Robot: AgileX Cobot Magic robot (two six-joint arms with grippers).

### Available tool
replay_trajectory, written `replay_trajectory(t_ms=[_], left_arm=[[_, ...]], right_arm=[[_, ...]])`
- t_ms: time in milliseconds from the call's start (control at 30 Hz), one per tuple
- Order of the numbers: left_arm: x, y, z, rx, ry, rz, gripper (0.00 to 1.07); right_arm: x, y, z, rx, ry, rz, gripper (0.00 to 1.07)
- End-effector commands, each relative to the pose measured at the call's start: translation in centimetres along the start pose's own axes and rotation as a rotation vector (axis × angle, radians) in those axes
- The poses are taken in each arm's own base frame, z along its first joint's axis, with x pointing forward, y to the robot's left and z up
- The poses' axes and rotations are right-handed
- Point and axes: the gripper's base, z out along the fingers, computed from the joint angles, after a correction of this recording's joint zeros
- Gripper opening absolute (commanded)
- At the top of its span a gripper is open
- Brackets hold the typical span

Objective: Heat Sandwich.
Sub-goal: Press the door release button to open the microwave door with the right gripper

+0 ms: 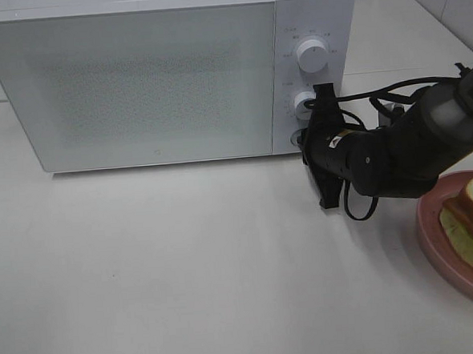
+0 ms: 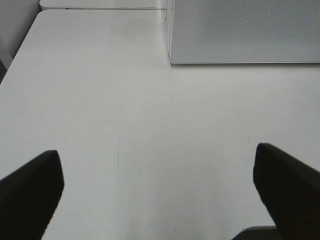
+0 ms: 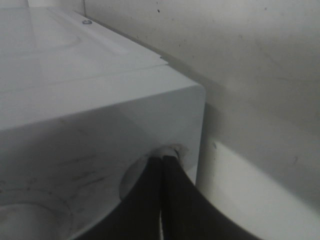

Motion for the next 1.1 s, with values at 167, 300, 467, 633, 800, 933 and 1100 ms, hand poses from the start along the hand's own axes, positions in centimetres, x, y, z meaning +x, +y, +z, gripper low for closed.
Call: replay_trajectory(t_ms=[167, 300, 467, 633, 800, 933, 1100], left_arm=[[0.1, -0.1, -0.2, 0.006, -0.026, -0.009, 0.98], [0.1, -0.1, -0.2, 0.006, -0.026, -0.009, 0.98], [0.1, -0.1, -0.2, 0.006, -0.026, -0.009, 0.98], [0.1, -0.1, -0.2, 0.006, -0.026, -0.009, 0.98], [0.1, -0.1, -0.2, 0.006, -0.026, -0.009, 0.98], [0.1, -0.1, -0.2, 0.006, -0.026, -0.009, 0.98], [0.1, -0.1, -0.2, 0.006, -0.026, -0.009, 0.98]], right_arm=[[0.1, 1.6, 0.1, -0.118, 0.005, 0.007, 0.00], [0.0, 2.0, 0.1, -0.160, -0.002, 0.005, 0.00], [0.0, 2.3, 0.0, -0.192, -0.006, 0.005, 0.00], [-0.1, 2.8, 0.1, -0.260, -0.023, 0.004, 0.00], [0.1, 4.2, 0.5, -0.361, -0.037, -0.020, 0.00], [0.3, 5.5, 1.1, -0.464, -0.061, -0.032, 0.00], [0.5, 6.9, 1.6, -0.535, -0.083, -0.059, 0.00]])
